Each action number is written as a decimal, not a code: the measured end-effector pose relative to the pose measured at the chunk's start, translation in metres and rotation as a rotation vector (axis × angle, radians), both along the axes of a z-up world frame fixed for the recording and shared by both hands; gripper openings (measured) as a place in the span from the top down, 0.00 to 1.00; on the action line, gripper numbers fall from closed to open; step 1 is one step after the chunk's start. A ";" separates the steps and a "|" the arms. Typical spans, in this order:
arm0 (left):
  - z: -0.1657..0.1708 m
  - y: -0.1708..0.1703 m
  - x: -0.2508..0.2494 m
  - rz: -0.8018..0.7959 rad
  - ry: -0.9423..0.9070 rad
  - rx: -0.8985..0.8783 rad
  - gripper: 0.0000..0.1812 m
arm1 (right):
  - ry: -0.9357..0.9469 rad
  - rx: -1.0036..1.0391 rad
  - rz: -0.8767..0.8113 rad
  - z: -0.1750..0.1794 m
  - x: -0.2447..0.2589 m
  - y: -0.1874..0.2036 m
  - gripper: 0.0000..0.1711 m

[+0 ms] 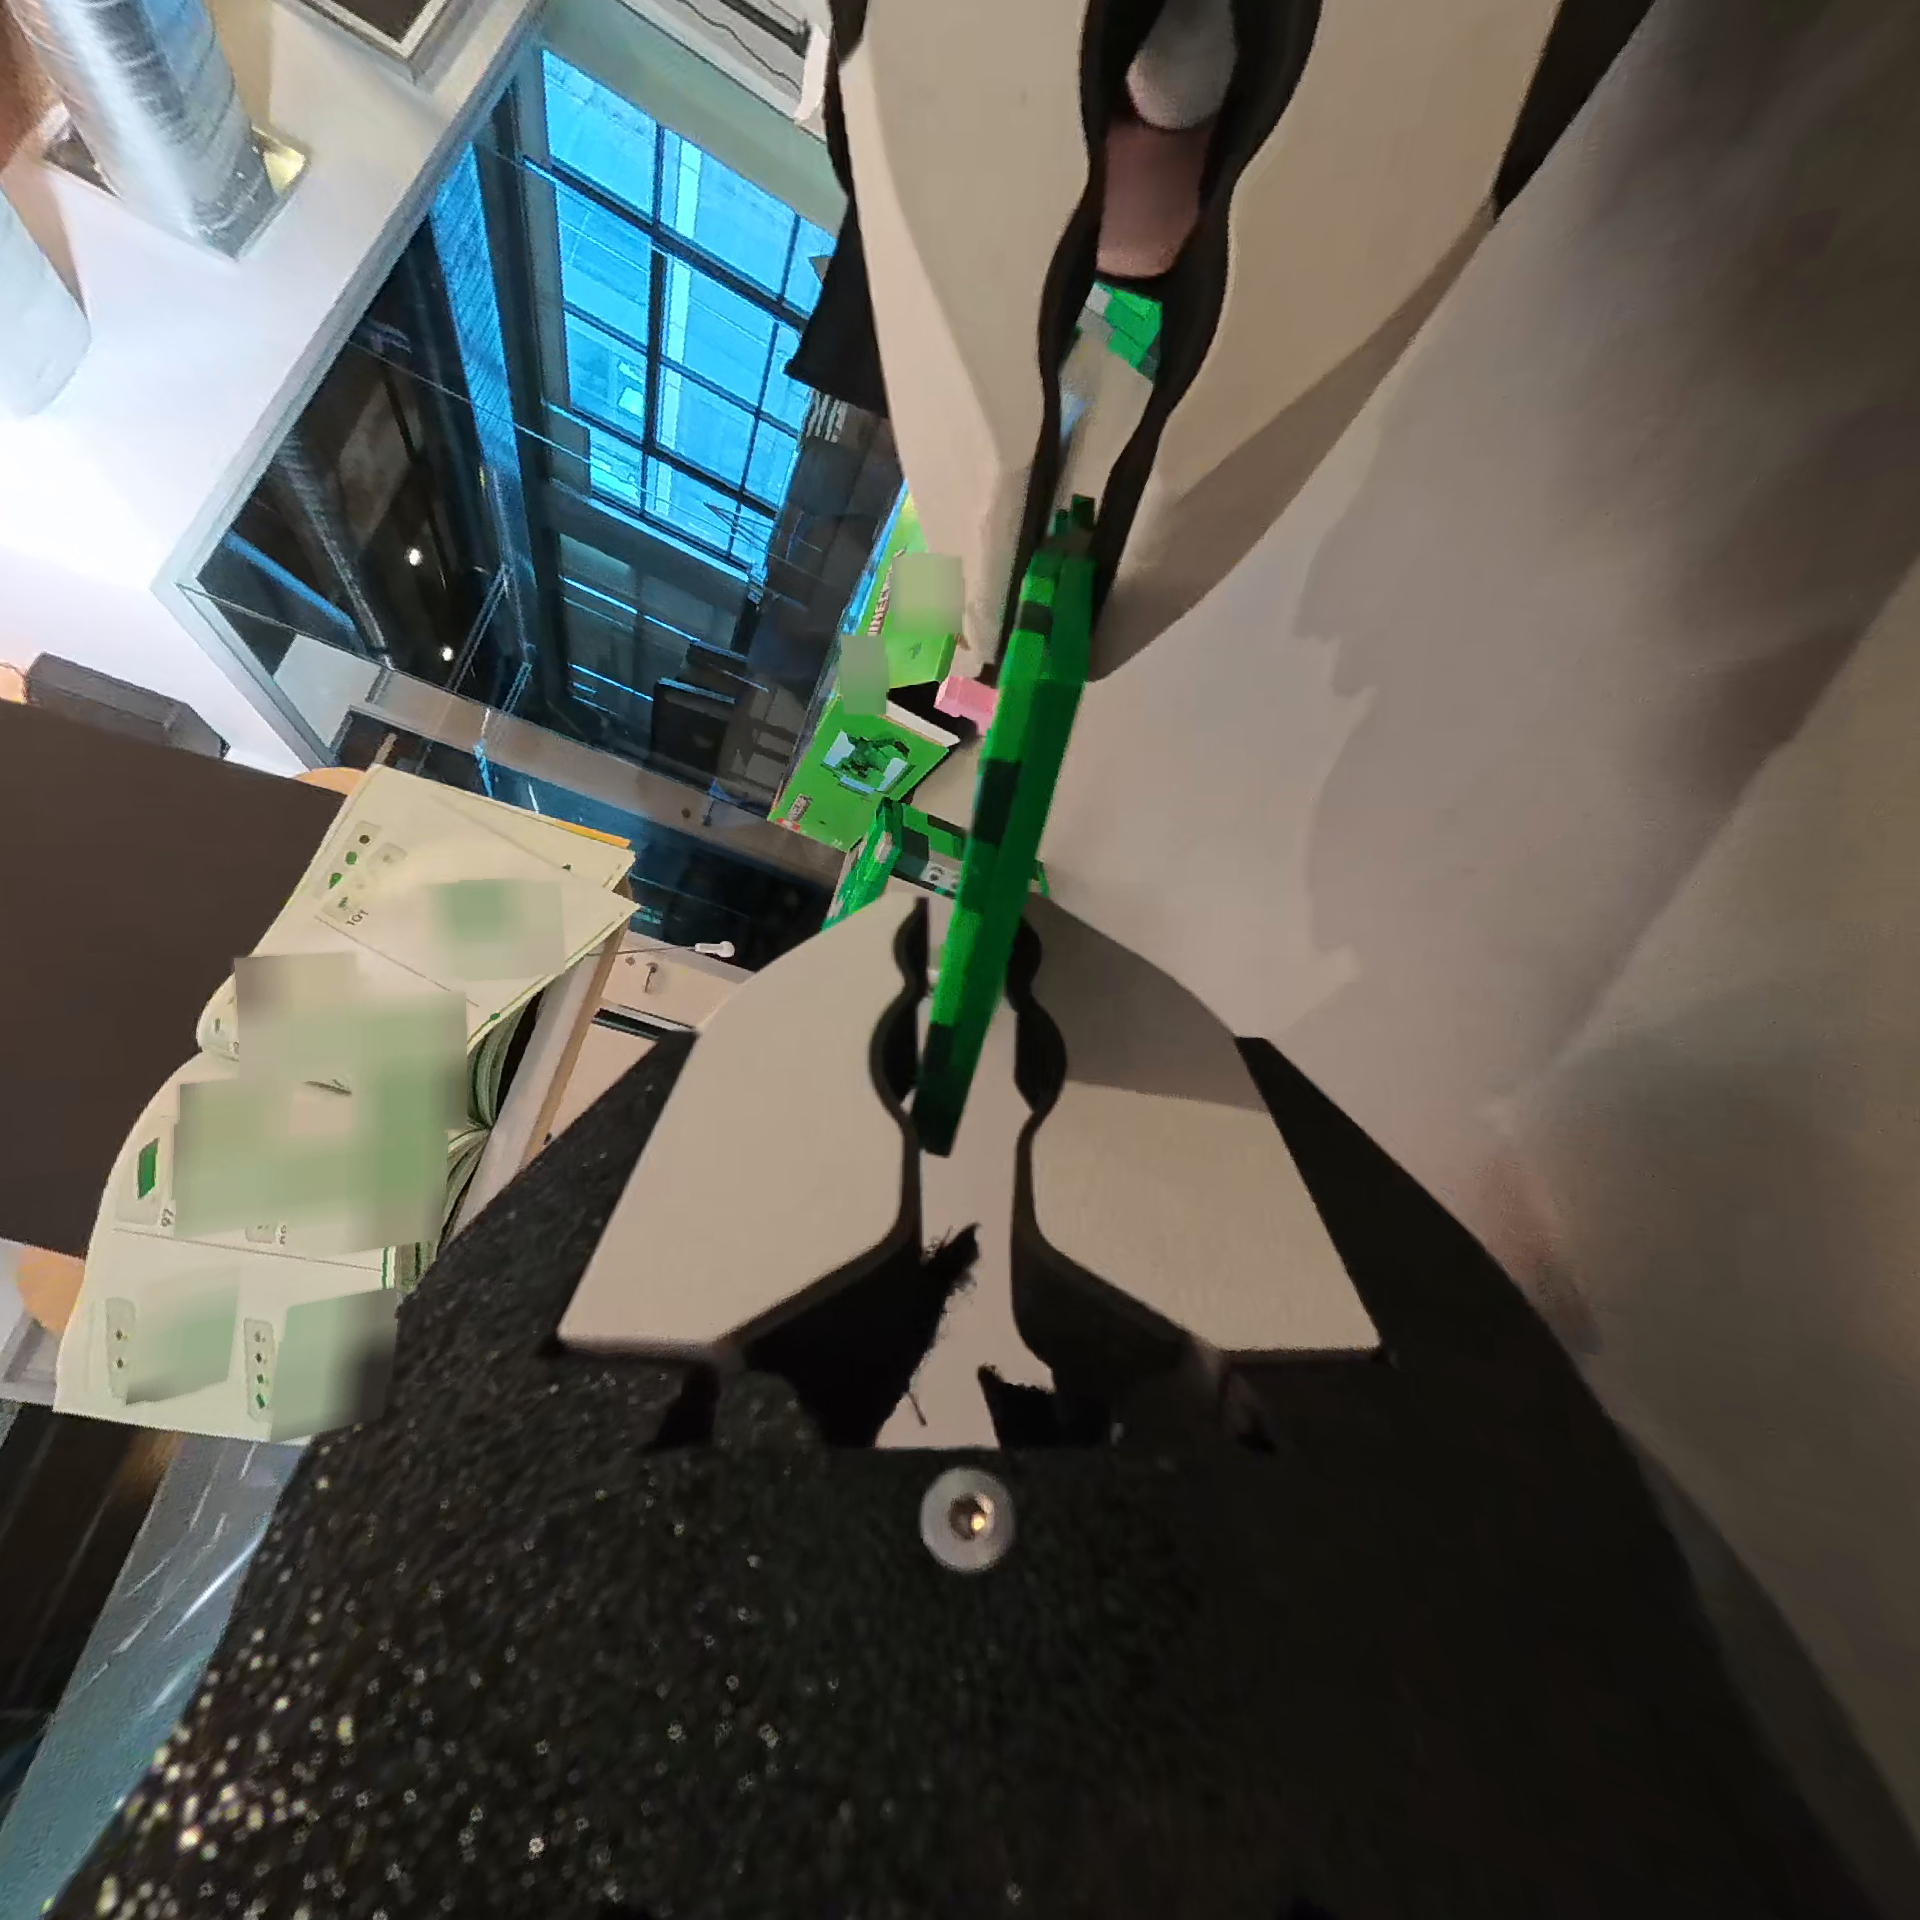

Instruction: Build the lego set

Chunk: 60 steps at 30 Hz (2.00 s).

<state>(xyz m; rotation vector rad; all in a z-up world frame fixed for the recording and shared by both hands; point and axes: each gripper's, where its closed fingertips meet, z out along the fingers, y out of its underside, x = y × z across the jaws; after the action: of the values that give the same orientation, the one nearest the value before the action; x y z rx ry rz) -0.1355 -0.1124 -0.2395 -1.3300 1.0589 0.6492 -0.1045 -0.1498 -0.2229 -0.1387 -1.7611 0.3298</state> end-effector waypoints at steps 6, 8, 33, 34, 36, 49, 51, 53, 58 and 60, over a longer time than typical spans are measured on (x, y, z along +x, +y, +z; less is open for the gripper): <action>-0.002 0.000 0.000 0.015 0.049 -0.010 0.96 | -0.003 -0.002 0.005 0.000 0.001 0.000 0.96; -0.003 0.000 0.001 0.018 0.058 -0.028 0.97 | -0.009 -0.009 0.005 -0.001 0.001 0.000 0.96; 0.001 -0.003 0.026 -0.001 0.173 0.085 0.96 | -0.028 0.071 -0.059 -0.011 -0.003 0.010 0.96; 0.001 -0.004 0.026 -0.004 0.179 0.087 0.96 | -0.031 0.075 -0.056 -0.012 -0.002 0.009 0.96; 0.001 -0.005 0.027 -0.014 0.181 0.076 0.97 | -0.031 0.079 -0.048 -0.012 -0.002 0.008 0.96; 0.003 0.004 0.011 0.113 0.151 0.089 0.79 | -0.012 0.070 -0.103 -0.011 -0.004 0.019 0.96; 0.008 0.005 0.004 0.146 0.145 0.115 0.82 | 0.003 0.074 -0.117 -0.008 -0.004 0.023 0.96; 0.009 0.003 0.002 0.143 0.155 0.127 0.90 | 0.012 0.073 -0.119 -0.007 -0.004 0.024 0.97; 0.010 0.002 0.005 0.140 0.188 0.144 0.97 | 0.071 0.100 -0.099 -0.001 -0.002 0.021 0.96; 0.012 0.001 0.006 0.126 0.153 0.144 0.97 | 0.083 0.066 -0.081 0.004 0.000 0.018 0.93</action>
<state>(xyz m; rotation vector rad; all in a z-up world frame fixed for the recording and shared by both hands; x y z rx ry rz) -0.1295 -0.1114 -0.2273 -1.2438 1.0351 0.9166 -0.1044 -0.1313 -0.2192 -0.1464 -1.6769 0.2156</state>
